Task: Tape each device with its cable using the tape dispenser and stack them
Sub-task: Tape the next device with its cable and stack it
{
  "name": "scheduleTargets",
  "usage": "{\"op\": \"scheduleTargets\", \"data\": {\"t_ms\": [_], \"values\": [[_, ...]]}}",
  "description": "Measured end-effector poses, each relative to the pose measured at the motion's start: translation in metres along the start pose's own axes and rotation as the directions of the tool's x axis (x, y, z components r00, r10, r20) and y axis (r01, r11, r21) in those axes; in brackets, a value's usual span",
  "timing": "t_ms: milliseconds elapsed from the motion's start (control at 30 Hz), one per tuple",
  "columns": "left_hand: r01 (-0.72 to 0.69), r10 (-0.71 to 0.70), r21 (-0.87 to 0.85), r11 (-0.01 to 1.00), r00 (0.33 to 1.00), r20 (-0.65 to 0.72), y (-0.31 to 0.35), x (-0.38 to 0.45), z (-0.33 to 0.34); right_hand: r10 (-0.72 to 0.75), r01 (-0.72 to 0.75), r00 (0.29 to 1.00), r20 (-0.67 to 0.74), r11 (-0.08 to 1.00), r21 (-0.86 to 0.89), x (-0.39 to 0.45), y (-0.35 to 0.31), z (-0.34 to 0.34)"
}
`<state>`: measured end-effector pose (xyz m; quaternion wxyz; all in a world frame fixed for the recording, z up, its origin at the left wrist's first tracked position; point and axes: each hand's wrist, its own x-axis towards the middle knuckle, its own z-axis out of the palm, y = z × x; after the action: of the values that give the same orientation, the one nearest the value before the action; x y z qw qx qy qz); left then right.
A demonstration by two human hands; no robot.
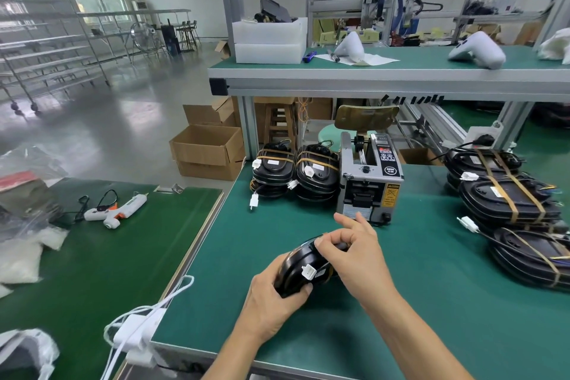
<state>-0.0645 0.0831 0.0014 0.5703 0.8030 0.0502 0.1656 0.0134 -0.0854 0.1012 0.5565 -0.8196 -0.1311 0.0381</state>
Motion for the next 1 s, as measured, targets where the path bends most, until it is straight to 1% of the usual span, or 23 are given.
{"op": "scheduleTargets", "data": {"t_ms": [333, 500, 767, 1000], "values": [[-0.004, 0.004, 0.014, 1.000, 1.000, -0.005, 0.001, 0.000, 0.001, -0.038, 0.035, 0.999, -0.029, 0.997, -0.072, -0.004, -0.001, 0.007], [0.000, 0.000, 0.029, 1.000, 1.000, 0.000, -0.001, 0.000, 0.000, -0.042, 0.038, 0.999, -0.025, 0.987, -0.155, -0.004, 0.002, 0.008], [0.008, -0.008, 0.044, 0.999, 1.000, 0.010, -0.003, 0.000, 0.001, -0.054, 0.048, 0.998, -0.031, 0.982, -0.183, -0.003, 0.002, 0.009], [0.010, -0.011, 0.027, 1.000, 1.000, 0.008, -0.003, 0.001, 0.001, -0.114, 0.096, 0.989, -0.093, 0.980, -0.174, -0.005, 0.010, 0.015]]}}
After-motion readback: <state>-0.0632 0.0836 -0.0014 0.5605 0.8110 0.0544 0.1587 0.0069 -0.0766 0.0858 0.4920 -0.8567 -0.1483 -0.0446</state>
